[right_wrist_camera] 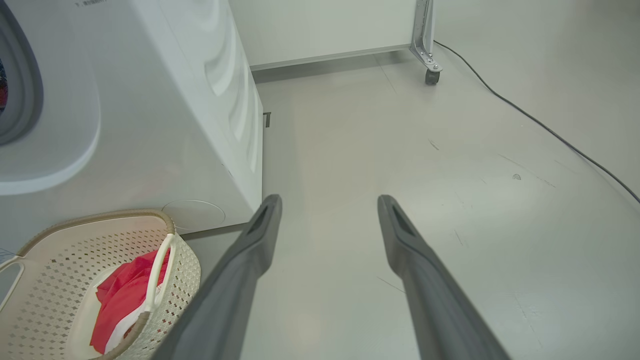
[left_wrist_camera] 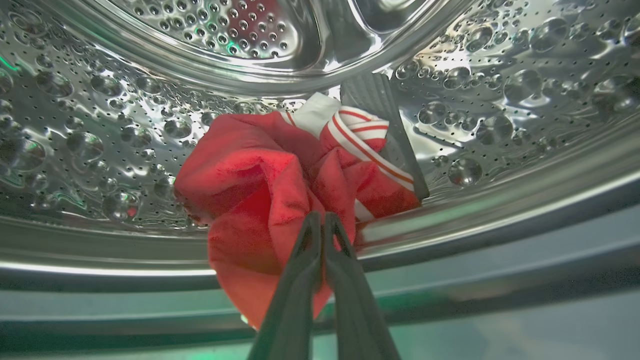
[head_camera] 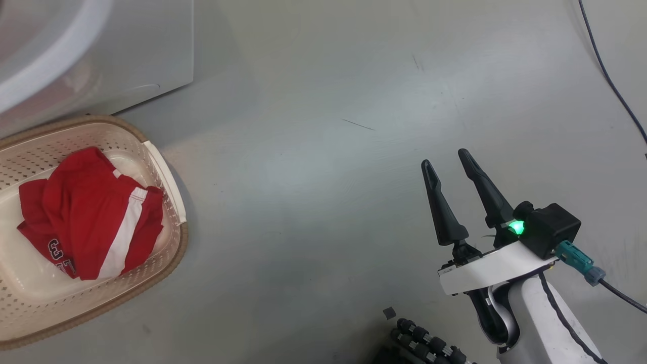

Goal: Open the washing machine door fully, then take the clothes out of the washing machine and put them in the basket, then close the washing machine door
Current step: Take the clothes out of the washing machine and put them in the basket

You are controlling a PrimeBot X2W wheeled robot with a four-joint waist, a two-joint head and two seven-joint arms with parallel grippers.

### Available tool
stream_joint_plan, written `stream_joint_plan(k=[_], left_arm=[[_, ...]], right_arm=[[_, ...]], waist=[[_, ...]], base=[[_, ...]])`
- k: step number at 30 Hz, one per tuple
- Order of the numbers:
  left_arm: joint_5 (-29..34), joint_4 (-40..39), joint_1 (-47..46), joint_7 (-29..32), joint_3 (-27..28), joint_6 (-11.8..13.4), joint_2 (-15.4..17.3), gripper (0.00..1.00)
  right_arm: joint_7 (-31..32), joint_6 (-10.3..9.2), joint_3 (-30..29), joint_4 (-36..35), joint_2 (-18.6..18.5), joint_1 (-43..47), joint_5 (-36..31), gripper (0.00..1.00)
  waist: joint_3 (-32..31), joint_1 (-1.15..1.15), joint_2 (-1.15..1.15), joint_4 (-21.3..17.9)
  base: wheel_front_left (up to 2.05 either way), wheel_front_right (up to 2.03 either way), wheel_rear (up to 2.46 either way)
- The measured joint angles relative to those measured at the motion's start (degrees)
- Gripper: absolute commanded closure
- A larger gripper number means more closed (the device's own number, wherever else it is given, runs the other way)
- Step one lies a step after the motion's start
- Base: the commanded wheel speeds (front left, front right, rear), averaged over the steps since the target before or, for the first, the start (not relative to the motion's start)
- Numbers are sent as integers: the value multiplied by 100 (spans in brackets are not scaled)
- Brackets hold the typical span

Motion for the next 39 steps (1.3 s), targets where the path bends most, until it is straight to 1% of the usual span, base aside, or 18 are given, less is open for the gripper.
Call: stream_joint_plan(k=[3, 8, 17, 18, 19, 25, 30, 34, 37, 39], left_arm=[[-2, -12, -37, -159, 13, 15, -32, 100], [-40, -96, -38, -457, 14, 18, -259, 100], [-165, -268, -37, -1132, 36, 22, -514, 100], [-165, -268, -37, -1132, 36, 22, -514, 100], [-203, -322, -31, -1303, 37, 22, -606, 100], [-374, -516, 92, -1896, 123, 22, -898, 100], [-485, -699, 425, -2432, 164, -5, -1154, 100], [-558, -890, 644, -2847, 165, -13, -1392, 100], [-567, -1044, 839, -3106, 162, -22, -1516, 100], [-595, -1118, 980, -3142, 163, -31, -1610, 100]], right_arm=[[0, 1, -45, -1, 1, -26, 1, 0], [-1, 1, -183, -4, 1, -29, 1, 0], [-1, 26, -311, -14, 0, -40, -12, 0], [-1, 26, -311, -14, 0, -40, -12, 0], [-1, 26, -326, -13, 0, -40, -20, 0], [-15, 26, -414, -11, -2, -40, -109, 0], [-15, 26, -468, 4, -14, -39, -210, 0], [-15, 26, -526, 40, -96, -35, -255, 0], [-15, 26, -559, 73, -134, -23, -296, 0], [-15, 27, -579, 87, -140, -4, -320, 0]], waist=[[2, 0, 0, 24], [-35, 0, 0, 122], [-154, 0, 0, 372], [-154, 0, 0, 372], [-187, 0, 0, 433], [-317, 0, 0, 627], [-465, -1, 0, 794], [-606, -1, 0, 940], [-728, -1, 0, 1053], [-815, -1, 0, 1126]], base=[[0, 0, 0], [0, 0, 0], [0, 0, 0], [0, 0, 0], [0, 0, 0], [0, 0, 0], [0, 0, 0], [0, 0, 0], [0, 0, 0], [0, 0, 0]])
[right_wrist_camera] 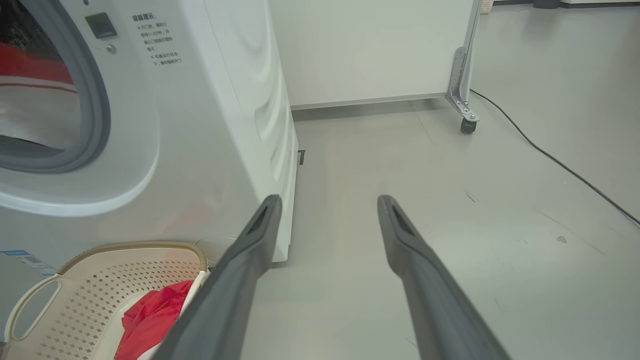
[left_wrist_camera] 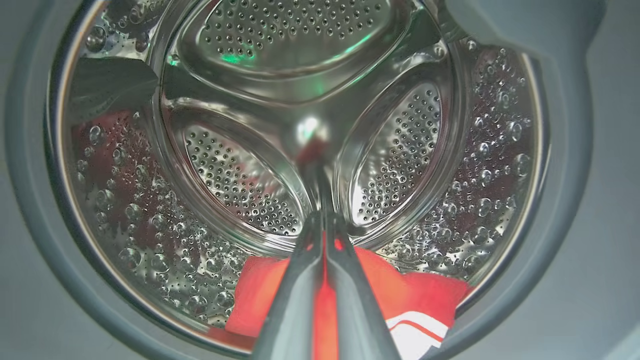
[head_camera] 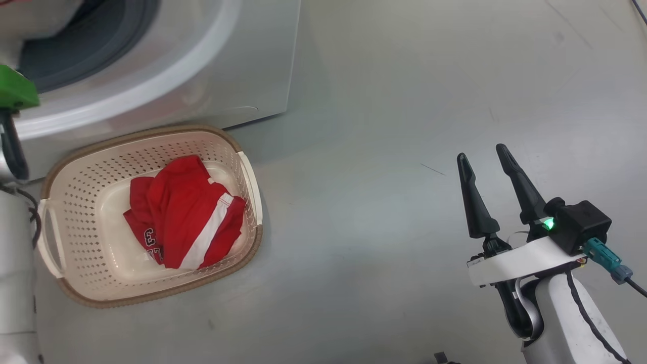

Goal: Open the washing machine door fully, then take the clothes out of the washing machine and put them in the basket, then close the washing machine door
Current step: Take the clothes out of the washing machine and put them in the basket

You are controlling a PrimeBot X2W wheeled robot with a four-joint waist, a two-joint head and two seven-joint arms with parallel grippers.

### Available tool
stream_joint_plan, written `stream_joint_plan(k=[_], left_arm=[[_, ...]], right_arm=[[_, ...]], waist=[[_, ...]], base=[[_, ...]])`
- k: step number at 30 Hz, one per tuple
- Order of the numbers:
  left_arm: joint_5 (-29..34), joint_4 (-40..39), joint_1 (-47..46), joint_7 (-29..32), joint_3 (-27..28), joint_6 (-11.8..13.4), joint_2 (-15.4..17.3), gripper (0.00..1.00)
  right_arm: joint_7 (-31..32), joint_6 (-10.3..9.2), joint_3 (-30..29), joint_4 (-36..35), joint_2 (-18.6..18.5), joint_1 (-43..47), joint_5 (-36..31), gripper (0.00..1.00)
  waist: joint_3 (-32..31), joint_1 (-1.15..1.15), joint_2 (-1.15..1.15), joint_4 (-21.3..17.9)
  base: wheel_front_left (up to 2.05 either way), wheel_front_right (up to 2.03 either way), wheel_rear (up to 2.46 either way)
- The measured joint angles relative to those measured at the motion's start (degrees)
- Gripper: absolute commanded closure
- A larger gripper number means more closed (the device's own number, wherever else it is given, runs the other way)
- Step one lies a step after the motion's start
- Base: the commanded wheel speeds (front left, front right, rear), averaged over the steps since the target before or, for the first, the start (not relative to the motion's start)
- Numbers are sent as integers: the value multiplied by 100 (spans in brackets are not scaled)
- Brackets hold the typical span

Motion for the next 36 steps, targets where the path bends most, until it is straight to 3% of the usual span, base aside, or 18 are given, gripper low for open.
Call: stream_joint_plan(k=[23, 36], left_arm=[[108, -1517, 1954, -18, -402, -23, -949, 100], [201, -2539, 2832, -18, -636, -22, -1036, 100]], right_arm=[[0, 0, -64, 268, -126, 638, -98, 0], [0, -2, -63, 278, -148, 969, -141, 0]], waist=[[-1239, 0, 0, 792], [-1832, 0, 0, 1261]], base=[[0, 0, 0], [0, 0, 0]])
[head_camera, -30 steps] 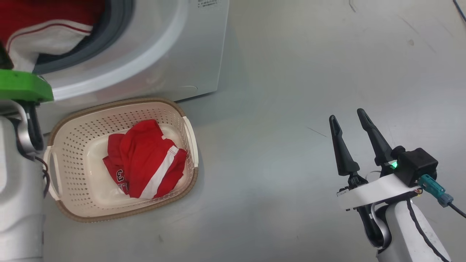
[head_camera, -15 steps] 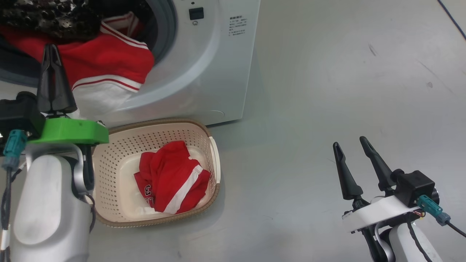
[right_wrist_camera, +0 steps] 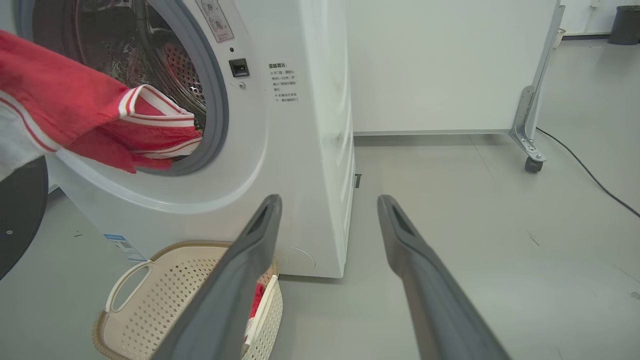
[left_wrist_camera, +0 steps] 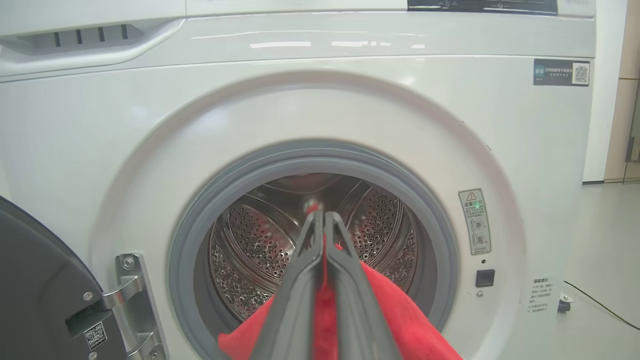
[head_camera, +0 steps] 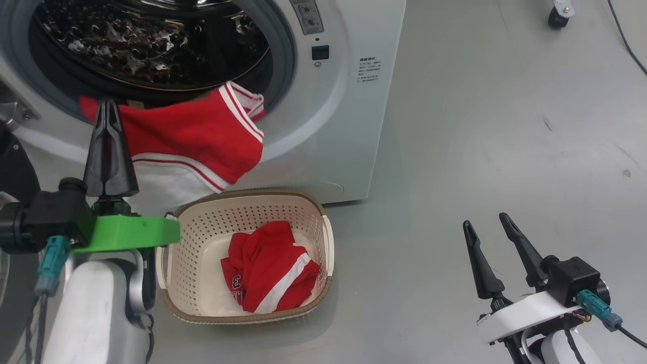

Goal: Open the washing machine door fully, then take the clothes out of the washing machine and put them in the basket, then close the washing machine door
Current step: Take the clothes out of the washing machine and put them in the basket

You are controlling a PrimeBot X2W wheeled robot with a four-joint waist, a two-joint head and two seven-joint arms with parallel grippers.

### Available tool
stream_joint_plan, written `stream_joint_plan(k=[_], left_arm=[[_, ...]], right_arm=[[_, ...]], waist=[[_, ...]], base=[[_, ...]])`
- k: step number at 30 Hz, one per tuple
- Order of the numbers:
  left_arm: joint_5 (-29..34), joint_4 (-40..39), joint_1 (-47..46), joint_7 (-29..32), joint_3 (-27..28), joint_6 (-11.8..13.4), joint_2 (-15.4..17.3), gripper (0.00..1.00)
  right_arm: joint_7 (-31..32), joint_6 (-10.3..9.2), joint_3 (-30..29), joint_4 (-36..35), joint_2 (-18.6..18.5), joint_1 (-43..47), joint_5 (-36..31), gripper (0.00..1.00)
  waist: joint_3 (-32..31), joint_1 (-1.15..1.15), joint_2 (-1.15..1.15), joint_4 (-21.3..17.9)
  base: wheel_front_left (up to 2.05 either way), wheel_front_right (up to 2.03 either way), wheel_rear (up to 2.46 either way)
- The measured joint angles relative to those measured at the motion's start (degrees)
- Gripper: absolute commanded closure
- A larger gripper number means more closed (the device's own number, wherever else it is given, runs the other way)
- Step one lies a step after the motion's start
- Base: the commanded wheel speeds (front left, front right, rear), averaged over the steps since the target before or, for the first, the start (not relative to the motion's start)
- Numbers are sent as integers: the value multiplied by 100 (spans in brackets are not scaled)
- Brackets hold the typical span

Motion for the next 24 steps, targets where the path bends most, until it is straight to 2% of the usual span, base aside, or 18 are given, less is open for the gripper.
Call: stream_joint_plan(k=[9, 24], left_arm=[[0, -325, 493, 0, -183, -1, -31, 100], [-62, -170, 875, 2, -419, -1, -46, 100]], right_arm=[[0, 1, 94, -44, 3, 9, -43, 0], [0, 1, 186, -103, 29, 13, -47, 0]], waist=[[-172, 0, 0, 153], [-21, 0, 0, -63]], base=[[0, 0, 0], [0, 0, 0]])
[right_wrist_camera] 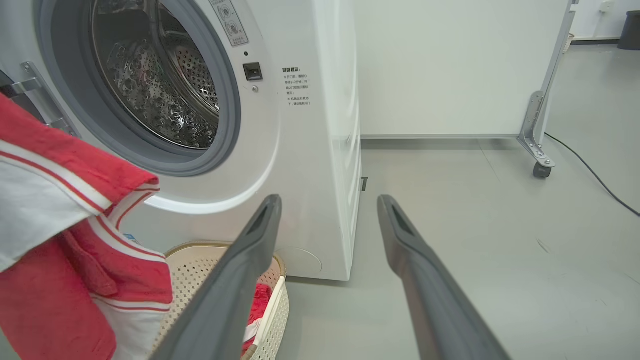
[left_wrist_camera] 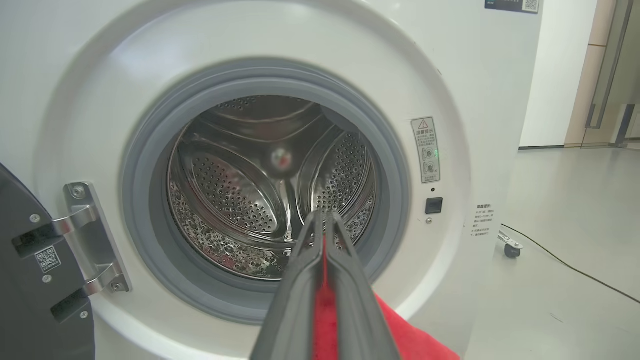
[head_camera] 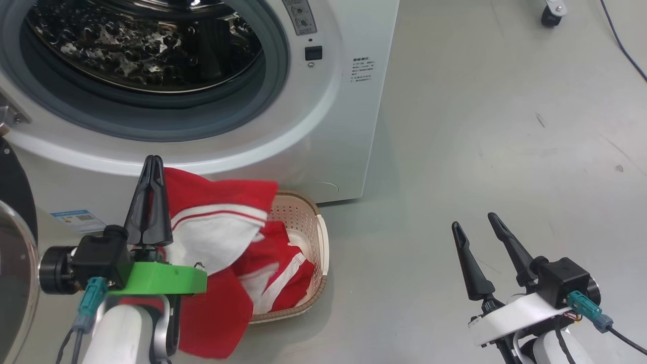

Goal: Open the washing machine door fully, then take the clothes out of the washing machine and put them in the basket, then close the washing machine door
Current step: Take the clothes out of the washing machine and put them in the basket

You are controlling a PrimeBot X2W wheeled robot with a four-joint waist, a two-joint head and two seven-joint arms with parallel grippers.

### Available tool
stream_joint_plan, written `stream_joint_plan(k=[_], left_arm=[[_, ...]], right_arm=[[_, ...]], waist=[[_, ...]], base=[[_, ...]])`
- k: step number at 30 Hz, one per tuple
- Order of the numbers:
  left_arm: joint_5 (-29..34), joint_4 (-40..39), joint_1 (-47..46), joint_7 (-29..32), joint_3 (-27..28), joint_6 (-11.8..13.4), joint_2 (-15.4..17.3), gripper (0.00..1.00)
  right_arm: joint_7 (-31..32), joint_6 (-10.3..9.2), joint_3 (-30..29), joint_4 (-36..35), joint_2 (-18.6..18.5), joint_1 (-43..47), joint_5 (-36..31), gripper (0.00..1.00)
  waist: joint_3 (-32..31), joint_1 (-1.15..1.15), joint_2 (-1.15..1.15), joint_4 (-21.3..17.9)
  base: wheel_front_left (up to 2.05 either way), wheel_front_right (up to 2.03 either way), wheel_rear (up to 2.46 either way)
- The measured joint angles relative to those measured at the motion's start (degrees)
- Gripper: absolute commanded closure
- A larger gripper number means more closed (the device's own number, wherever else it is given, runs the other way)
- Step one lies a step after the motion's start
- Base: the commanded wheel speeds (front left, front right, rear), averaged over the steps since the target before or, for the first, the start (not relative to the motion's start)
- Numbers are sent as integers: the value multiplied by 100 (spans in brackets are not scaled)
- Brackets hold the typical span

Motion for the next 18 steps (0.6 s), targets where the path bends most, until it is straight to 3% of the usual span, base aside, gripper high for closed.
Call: stream_joint_plan(k=[10, 18], left_arm=[[-91, 375, -12, 35, -46, 0, -10, 100], [-203, 1283, -162, 341, -127, 0, -20, 100]], right_arm=[[0, 0, 35, -70, 26, -12, 7, 0], [0, 0, 116, -159, 47, -76, 59, 0]], waist=[[203, 0, 0, -146], [571, 0, 0, -326]], base=[[0, 0, 0], [0, 0, 0]])
